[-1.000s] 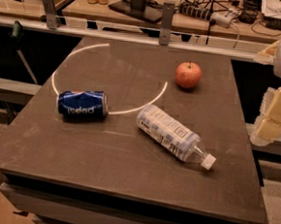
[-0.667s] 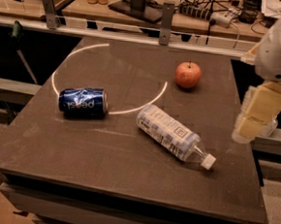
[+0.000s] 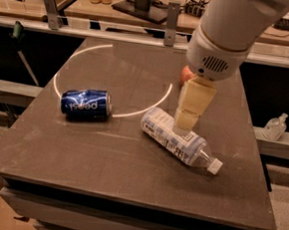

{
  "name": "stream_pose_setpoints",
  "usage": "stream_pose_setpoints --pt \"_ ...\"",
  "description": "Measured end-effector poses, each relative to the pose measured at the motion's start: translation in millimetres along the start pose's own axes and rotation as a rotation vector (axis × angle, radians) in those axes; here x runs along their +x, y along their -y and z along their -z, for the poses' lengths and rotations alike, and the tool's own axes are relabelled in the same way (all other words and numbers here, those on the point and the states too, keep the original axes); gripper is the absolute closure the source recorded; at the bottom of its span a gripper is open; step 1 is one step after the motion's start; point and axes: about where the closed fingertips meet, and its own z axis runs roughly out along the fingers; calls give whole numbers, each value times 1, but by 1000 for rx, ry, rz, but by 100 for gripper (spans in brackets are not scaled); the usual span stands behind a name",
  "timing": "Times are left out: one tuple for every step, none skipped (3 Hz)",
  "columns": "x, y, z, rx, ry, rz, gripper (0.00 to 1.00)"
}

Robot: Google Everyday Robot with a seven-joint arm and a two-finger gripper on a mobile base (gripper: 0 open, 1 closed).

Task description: Place pepsi can upright

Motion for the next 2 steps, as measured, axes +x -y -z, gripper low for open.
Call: stream_pose_setpoints --pt "-41 13 -19 5 18 17 0" --pt "-80 14 -39 -22 40 56 0"
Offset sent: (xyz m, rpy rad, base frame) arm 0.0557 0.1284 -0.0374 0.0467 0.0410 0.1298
